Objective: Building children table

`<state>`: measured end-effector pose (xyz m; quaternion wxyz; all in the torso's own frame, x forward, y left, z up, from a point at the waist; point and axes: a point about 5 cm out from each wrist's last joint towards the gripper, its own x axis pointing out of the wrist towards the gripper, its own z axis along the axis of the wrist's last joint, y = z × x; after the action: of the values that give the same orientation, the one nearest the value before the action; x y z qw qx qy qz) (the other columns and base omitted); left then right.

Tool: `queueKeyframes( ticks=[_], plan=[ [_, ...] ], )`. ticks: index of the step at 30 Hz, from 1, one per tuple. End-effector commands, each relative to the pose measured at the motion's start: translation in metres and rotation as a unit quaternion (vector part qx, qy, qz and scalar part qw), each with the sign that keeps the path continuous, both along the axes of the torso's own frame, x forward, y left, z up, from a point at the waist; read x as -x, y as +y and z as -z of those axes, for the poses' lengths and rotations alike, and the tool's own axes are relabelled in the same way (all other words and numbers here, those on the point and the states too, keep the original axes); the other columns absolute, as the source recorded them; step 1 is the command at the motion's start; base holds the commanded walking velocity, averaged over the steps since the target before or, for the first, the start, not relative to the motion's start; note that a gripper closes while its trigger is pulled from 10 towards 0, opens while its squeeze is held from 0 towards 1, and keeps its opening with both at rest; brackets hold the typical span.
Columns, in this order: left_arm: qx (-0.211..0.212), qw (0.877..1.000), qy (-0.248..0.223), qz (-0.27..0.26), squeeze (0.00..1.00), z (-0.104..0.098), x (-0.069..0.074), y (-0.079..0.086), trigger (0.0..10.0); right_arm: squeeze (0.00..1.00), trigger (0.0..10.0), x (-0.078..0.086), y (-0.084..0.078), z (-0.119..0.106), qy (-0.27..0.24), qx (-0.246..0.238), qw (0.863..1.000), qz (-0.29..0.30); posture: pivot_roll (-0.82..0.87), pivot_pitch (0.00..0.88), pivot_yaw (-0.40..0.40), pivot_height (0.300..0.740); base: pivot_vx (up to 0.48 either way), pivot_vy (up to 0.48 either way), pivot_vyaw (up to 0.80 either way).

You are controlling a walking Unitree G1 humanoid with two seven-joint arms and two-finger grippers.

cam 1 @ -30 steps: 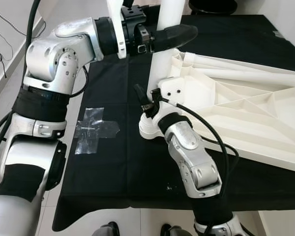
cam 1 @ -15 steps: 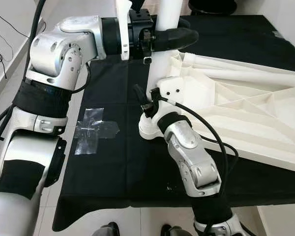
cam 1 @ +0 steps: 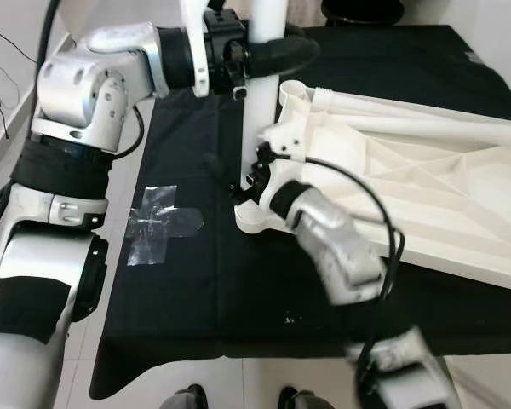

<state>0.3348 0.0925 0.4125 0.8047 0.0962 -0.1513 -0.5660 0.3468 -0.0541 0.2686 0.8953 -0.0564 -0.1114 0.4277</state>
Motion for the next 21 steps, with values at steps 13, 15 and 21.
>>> queueKeyframes(
  ticks=[13, 15, 21],
  plan=[
    [-0.032, 0.999, 0.013, 0.007, 0.0, 0.005, 0.001, -0.011, 0.0, 0.0, 10.0, -0.021, 0.003, -0.012, 0.042, 0.044, 0.982, -0.179, 0.05, 0.229, 0.005, 0.74, 0.0, 0.0, 0.0],
    [-0.032, 0.999, 0.013, 0.009, 0.0, 0.006, 0.001, -0.012, 0.0, 0.0, 4.9, -0.023, 0.004, -0.011, 0.065, 0.039, 0.972, -0.223, 0.05, 0.229, 0.005, 0.74, 0.0, 0.0, 0.0],
    [-0.032, 0.999, 0.014, 0.011, 0.0, 0.006, 0.001, -0.014, 0.0, 0.0, 0.0, -0.024, 0.007, -0.008, 0.072, 0.04, 0.963, -0.256, 0.05, 0.23, 0.004, 0.74, 0.0, 0.0, 0.0]
  ],
)
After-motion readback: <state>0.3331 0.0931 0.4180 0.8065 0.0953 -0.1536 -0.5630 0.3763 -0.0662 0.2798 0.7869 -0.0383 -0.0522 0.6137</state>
